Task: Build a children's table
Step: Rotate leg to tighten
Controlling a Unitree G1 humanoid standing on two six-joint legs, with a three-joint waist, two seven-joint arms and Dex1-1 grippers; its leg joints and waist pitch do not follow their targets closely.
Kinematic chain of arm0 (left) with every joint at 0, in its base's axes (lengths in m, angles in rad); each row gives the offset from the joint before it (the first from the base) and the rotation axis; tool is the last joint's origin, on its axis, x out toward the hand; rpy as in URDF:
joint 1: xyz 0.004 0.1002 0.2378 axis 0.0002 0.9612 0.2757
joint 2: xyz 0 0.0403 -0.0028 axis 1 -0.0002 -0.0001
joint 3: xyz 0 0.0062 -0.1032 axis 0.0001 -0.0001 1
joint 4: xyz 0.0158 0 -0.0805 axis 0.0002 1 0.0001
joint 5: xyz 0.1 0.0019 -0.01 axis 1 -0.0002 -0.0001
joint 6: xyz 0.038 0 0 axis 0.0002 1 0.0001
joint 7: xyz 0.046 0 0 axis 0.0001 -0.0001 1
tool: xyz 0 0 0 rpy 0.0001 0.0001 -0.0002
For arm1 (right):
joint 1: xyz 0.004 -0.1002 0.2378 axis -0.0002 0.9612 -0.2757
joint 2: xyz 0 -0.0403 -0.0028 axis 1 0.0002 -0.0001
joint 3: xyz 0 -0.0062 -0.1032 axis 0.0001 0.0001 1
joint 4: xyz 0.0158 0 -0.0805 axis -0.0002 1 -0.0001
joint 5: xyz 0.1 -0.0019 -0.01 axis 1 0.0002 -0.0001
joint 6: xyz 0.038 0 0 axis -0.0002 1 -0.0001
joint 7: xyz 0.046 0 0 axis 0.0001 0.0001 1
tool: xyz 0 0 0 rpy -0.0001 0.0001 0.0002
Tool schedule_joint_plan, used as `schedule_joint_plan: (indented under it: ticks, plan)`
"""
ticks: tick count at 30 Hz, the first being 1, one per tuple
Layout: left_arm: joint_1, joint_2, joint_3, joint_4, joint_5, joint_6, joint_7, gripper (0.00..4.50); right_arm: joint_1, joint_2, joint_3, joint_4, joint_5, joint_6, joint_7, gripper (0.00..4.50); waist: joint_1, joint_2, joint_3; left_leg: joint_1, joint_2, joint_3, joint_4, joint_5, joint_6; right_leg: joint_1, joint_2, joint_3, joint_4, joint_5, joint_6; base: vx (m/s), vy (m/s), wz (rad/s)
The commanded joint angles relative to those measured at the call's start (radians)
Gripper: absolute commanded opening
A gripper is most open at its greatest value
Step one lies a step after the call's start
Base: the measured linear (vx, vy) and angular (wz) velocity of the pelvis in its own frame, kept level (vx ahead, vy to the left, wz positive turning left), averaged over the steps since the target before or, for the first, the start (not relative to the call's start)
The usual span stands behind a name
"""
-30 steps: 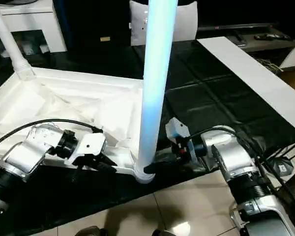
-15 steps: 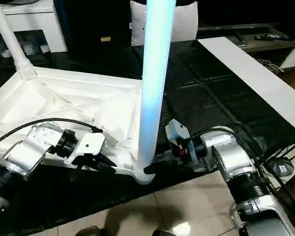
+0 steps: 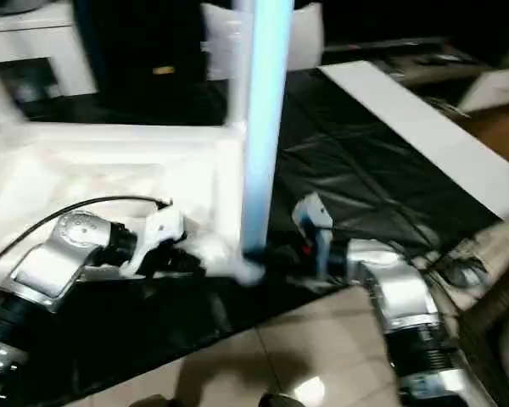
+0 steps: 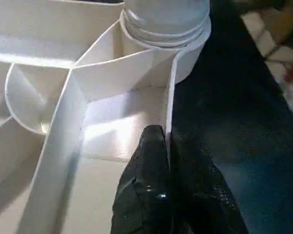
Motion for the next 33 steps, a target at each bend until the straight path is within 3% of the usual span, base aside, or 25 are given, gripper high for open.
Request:
schedule_joint_plan:
  ticks: [1, 7, 9, 10, 12, 13, 14, 16, 21, 24, 27, 28, 33]
  plan:
    - [-0.007, -0.117, 0.009, -0.082, -0.027, 0.073, 0.127, 0.00, -0.013, 0.127, 0.061, -0.008, -0.006, 0.016, -0.128, 1.93, 0.005, 0.000, -0.073, 0.007, 0.081, -0.051, -0.080, -0.244, -0.004, 0.047, -0.090, 0.063, -0.077, -0.468, -0.165, 0.000, 0.000, 0.00]
    - [-0.029, -0.264, 0.058, -0.066, 0.023, 0.149, 0.367, 0.00, -0.043, 0.302, 0.011, 0.052, -0.046, 0.014, -0.436, 1.91, -0.012, 0.000, -0.078, 0.007, 0.078, -0.042, -0.074, -0.185, 0.027, 0.041, -0.083, 0.066, -0.074, -0.375, -0.191, 0.000, 0.000, 0.00]
    - [-0.035, -0.291, 0.062, -0.063, 0.034, 0.164, 0.413, 0.00, -0.051, 0.338, -0.006, 0.073, -0.062, 0.011, -0.517, 1.91, -0.010, -0.002, -0.083, 0.005, 0.076, -0.043, -0.073, -0.163, 0.029, 0.047, -0.084, 0.064, -0.069, -0.338, -0.200, 0.000, 0.000, 0.00]
    - [-0.048, -0.313, 0.057, -0.050, 0.052, 0.166, 0.459, 0.00, -0.062, 0.377, -0.048, 0.103, -0.066, 0.001, -0.604, 1.91, -0.011, 0.001, -0.084, 0.005, 0.077, -0.041, -0.074, -0.141, 0.042, 0.046, -0.082, 0.067, -0.063, -0.286, -0.210, 0.000, 0.000, 0.00]
    - [-0.056, -0.320, 0.052, -0.041, 0.063, 0.166, 0.472, 0.00, -0.067, 0.398, -0.075, 0.117, -0.054, -0.019, -0.624, 1.91, -0.007, 0.005, -0.083, 0.007, 0.076, -0.041, -0.074, -0.143, 0.046, 0.047, -0.082, 0.065, -0.064, -0.276, -0.211, 0.000, 0.000, 0.00]
    - [-0.059, -0.322, 0.053, -0.037, 0.065, 0.164, 0.475, 0.00, -0.066, 0.401, -0.080, 0.117, -0.059, -0.037, -0.631, 2.47, -0.008, 0.005, -0.083, 0.006, 0.076, -0.040, -0.074, -0.143, 0.048, 0.048, -0.081, 0.065, -0.064, -0.269, -0.211, 0.000, 0.000, 0.00]
    - [-0.063, -0.321, 0.052, -0.034, 0.066, 0.162, 0.473, 0.00, -0.064, 0.398, -0.082, 0.116, -0.066, -0.055, -0.635, 2.47, -0.006, 0.004, -0.082, 0.007, 0.077, -0.040, -0.074, -0.149, 0.049, 0.047, -0.081, 0.065, -0.064, -0.266, -0.208, 0.000, 0.000, 0.00]
    - [-0.068, -0.309, 0.047, -0.031, 0.067, 0.153, 0.462, 0.00, -0.055, 0.373, -0.068, 0.112, -0.094, -0.093, -0.636, 2.64, -0.006, 0.010, -0.080, 0.007, 0.076, -0.041, -0.076, -0.165, 0.048, 0.048, -0.081, 0.065, -0.066, -0.277, -0.202, 0.000, 0.000, 0.00]
    - [-0.054, -0.257, 0.038, -0.036, 0.067, 0.132, 0.409, 0.00, -0.021, 0.289, -0.090, 0.078, -0.097, -0.166, -0.574, 3.06, 0.002, 0.006, -0.082, 0.006, 0.076, -0.040, -0.075, -0.162, 0.050, 0.051, -0.082, 0.066, -0.064, -0.266, -0.199, 0.000, 0.000, 0.00]
    - [-0.039, -0.219, 0.029, -0.038, 0.060, 0.097, 0.355, 0.00, -0.007, 0.222, -0.104, 0.055, -0.081, -0.196, -0.503, 3.37, 0.007, 0.006, -0.084, 0.006, 0.076, -0.039, -0.073, -0.142, 0.068, 0.054, -0.080, 0.066, -0.060, -0.231, -0.206, 0.000, 0.000, 0.00]
    - [-0.028, -0.186, 0.025, -0.030, 0.044, 0.063, 0.299, 0.00, -0.001, 0.137, -0.088, 0.045, -0.076, -0.225, -0.381, 3.59, 0.012, 0.006, -0.086, 0.005, 0.075, -0.037, -0.069, -0.113, 0.084, 0.055, -0.079, 0.066, -0.052, -0.184, -0.226, 0.000, 0.000, 0.00]
    - [-0.025, -0.156, 0.017, -0.020, 0.039, 0.046, 0.255, 0.00, 0.004, 0.071, -0.069, 0.030, -0.063, -0.229, -0.268, 3.70, 0.017, 0.006, -0.085, 0.003, 0.074, -0.036, -0.067, -0.110, 0.104, 0.058, -0.078, 0.065, -0.051, -0.174, -0.234, 0.000, 0.000, 0.00]
    - [-0.019, -0.087, -0.015, -0.005, 0.029, -0.051, 0.137, 0.00, 0.006, -0.038, -0.032, 0.005, -0.035, -0.227, -0.075, 4.02, 0.022, 0.005, -0.081, 0.006, 0.077, -0.038, -0.068, -0.153, 0.104, 0.055, -0.081, 0.063, -0.062, -0.264, -0.219, 0.000, 0.000, 0.00]
